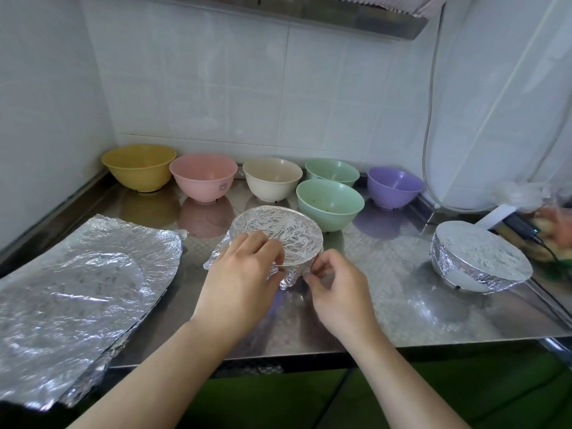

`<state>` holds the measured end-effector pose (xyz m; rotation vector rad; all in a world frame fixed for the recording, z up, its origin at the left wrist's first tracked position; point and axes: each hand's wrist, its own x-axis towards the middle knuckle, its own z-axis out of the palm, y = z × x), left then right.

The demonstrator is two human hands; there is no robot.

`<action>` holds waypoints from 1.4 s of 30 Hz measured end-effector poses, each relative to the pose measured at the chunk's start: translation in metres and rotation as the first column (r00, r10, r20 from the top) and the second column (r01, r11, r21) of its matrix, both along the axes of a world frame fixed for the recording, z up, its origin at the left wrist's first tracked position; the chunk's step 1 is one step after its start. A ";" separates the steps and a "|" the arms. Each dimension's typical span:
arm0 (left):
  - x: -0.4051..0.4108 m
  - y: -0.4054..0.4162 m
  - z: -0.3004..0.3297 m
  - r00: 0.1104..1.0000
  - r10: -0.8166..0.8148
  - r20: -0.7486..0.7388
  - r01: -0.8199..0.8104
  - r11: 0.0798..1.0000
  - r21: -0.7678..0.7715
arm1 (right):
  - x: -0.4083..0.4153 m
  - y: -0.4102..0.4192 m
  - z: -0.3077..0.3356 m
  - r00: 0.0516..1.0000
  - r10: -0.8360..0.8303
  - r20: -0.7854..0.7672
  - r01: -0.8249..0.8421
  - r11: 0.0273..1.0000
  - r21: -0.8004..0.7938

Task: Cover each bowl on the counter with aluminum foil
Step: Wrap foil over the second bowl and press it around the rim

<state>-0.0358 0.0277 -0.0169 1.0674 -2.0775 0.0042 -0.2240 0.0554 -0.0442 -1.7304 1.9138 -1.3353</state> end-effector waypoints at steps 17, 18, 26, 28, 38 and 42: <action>-0.001 -0.001 0.001 1.000 0.011 -0.001 -0.011 1.000 0.022 | 0.040 0.007 -0.004 0.977 -0.206 0.064 0.207 0.978 -0.005; -0.001 -0.002 0.001 1.000 0.010 -0.003 -0.010 1.000 0.021 | 0.042 0.007 -0.005 0.974 -0.207 0.088 0.209 0.978 -0.007; 0.001 -0.001 -0.001 1.000 0.017 0.006 -0.017 1.000 0.024 | 0.043 0.006 -0.009 0.972 -0.175 0.159 0.185 0.982 -0.046; 0.000 -0.002 0.000 1.000 0.025 0.006 -0.025 1.000 0.013 | 0.042 0.007 -0.009 0.975 -0.187 0.123 0.192 0.981 -0.038; 0.001 -0.004 0.003 1.000 0.011 -0.003 -0.011 1.000 0.020 | 0.035 0.007 -0.008 0.995 -0.098 0.034 0.100 0.993 -0.063; 0.001 -0.005 0.004 1.000 0.008 -0.012 -0.008 0.999 0.035 | 0.034 0.001 -0.008 0.995 -0.098 0.020 0.099 0.990 -0.104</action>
